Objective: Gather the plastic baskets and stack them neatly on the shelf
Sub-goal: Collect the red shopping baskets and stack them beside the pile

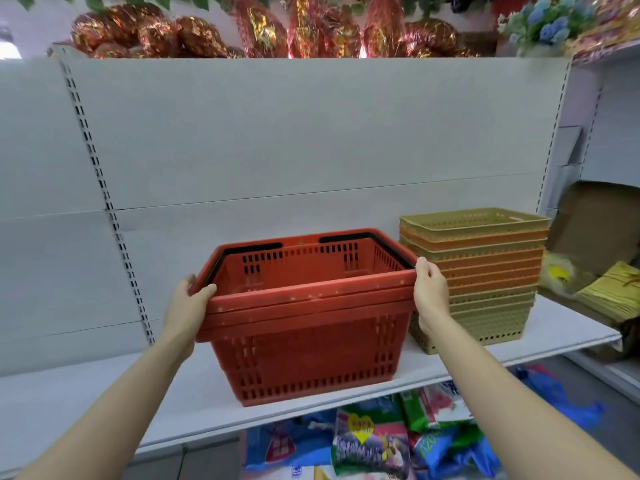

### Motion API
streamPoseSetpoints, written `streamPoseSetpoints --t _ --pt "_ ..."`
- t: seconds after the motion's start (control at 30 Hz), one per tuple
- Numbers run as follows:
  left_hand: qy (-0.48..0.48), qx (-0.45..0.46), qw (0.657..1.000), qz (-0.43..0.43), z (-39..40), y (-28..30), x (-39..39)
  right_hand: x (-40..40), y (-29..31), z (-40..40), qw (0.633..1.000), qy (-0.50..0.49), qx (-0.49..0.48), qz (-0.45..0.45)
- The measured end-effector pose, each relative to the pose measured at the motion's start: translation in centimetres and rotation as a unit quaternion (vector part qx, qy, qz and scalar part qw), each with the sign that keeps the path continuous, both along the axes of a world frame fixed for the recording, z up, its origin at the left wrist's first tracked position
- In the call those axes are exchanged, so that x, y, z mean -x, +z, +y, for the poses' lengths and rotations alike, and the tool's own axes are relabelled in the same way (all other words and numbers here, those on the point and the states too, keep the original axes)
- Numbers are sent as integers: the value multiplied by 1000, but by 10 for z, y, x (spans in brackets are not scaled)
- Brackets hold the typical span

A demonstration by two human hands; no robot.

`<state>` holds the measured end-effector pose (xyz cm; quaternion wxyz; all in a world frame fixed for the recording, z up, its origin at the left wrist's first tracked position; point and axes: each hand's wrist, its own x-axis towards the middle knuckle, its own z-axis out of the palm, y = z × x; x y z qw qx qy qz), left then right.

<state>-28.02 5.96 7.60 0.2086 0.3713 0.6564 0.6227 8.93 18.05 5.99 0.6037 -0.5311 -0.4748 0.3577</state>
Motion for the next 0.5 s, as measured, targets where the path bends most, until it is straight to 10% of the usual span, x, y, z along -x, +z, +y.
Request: streamPoseSetpoints --t 0.5 --pt "68 -16 991 112 -8 -9 -23 -9 -2 17 997 68 -27 -24"
